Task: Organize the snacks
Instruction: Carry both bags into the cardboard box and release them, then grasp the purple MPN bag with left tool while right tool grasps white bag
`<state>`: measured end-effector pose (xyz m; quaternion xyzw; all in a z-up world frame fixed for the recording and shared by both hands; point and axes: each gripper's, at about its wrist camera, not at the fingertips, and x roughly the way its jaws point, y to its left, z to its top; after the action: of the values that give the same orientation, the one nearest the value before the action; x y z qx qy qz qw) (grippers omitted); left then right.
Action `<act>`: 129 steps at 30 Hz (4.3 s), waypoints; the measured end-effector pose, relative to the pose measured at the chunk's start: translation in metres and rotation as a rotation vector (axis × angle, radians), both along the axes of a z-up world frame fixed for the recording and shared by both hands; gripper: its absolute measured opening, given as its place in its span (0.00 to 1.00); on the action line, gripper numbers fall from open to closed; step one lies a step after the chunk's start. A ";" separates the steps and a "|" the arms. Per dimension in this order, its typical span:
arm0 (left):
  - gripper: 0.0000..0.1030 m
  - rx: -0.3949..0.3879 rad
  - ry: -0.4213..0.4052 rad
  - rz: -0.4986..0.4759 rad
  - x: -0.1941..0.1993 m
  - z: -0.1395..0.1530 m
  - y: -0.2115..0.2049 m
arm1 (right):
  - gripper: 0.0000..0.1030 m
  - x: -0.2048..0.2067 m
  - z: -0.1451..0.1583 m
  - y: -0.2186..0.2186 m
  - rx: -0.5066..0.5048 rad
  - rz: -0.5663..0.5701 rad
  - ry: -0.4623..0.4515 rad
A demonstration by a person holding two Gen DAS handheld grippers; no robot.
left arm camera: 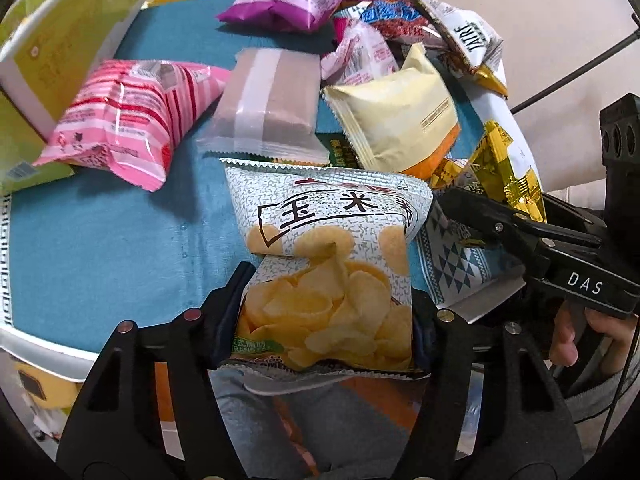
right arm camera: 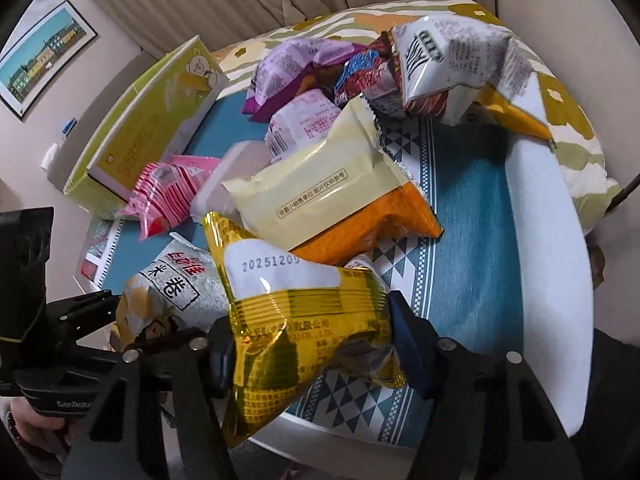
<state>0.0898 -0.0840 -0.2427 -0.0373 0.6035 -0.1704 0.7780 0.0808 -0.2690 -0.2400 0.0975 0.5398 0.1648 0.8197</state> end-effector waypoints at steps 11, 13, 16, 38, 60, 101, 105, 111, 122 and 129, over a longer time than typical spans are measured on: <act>0.60 -0.019 -0.106 0.003 -0.011 0.063 0.009 | 0.55 -0.009 0.058 -0.002 0.005 -0.042 -0.083; 0.60 -0.028 -0.131 0.009 -0.011 0.077 0.014 | 0.55 -0.009 0.072 0.001 0.004 -0.041 -0.107; 0.60 -0.042 -0.168 0.023 -0.007 0.099 0.024 | 0.55 -0.008 0.095 0.004 -0.003 -0.033 -0.146; 0.60 0.022 -0.312 0.156 0.104 0.162 0.231 | 0.55 0.092 0.181 0.181 0.019 0.043 -0.292; 1.00 0.052 -0.259 0.106 0.136 0.112 0.336 | 0.55 0.148 0.148 0.319 0.018 0.048 -0.142; 1.00 0.074 -0.302 0.116 0.131 0.139 0.317 | 1.00 0.139 0.159 0.313 -0.095 0.032 -0.200; 1.00 0.063 -0.334 0.098 0.127 0.151 0.300 | 1.00 0.125 0.172 0.287 -0.093 -0.028 -0.230; 1.00 0.050 -0.375 0.075 0.116 0.166 0.254 | 1.00 0.100 0.188 0.230 -0.103 -0.105 -0.280; 1.00 0.019 -0.387 0.018 0.107 0.171 0.120 | 1.00 0.061 0.191 0.092 -0.142 -0.230 -0.310; 1.00 0.009 -0.370 -0.004 0.118 0.159 0.040 | 1.00 0.053 0.179 0.014 -0.166 -0.254 -0.289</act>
<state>0.2076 -0.0435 -0.0840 -0.0004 0.4510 -0.1733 0.8755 0.1335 -0.2550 -0.0609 0.0724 0.4119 0.0274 0.9079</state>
